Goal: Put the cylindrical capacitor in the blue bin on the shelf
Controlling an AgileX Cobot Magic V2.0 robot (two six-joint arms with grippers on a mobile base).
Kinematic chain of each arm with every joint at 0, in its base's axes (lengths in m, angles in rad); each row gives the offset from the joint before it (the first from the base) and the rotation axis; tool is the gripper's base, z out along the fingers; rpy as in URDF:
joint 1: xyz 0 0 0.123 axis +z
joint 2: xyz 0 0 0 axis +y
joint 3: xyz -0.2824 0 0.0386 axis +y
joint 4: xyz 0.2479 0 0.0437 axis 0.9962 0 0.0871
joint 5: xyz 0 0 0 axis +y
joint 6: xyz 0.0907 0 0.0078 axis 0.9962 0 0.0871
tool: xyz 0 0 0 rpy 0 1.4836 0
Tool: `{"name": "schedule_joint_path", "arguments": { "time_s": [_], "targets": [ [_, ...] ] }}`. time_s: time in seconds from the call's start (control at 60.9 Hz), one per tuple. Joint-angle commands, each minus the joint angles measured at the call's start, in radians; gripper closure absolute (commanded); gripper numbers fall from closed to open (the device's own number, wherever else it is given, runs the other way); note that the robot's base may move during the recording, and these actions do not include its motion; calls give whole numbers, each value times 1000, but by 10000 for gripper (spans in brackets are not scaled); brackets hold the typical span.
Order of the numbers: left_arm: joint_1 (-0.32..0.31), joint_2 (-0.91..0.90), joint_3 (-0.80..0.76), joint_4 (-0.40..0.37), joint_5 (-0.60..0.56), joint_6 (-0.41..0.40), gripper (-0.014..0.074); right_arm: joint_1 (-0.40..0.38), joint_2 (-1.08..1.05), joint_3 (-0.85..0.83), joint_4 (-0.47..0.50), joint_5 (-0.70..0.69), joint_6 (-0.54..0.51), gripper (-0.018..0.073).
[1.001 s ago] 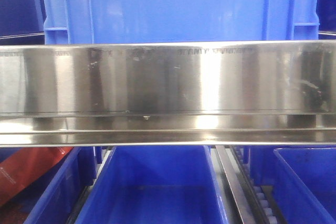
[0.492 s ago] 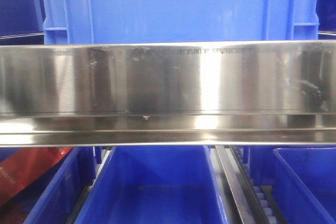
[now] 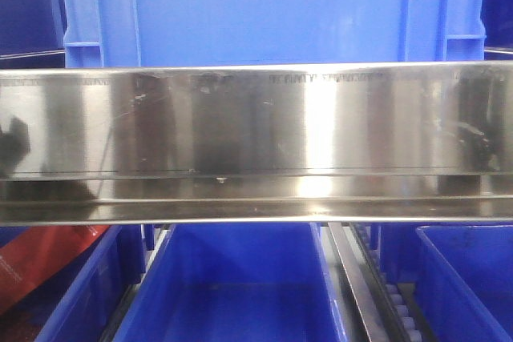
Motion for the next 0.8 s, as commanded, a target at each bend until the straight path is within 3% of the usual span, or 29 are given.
{"name": "schedule_joint_path", "arguments": {
  "time_s": [0.0,0.788],
  "targets": [
    [3,-5,0,-8,-32,5,707,-5,-4,0,-7,-30,-1,701],
    [3,-5,0,-8,-32,5,707,-5,-4,0,-7,-30,-1,701]
  ]
}}
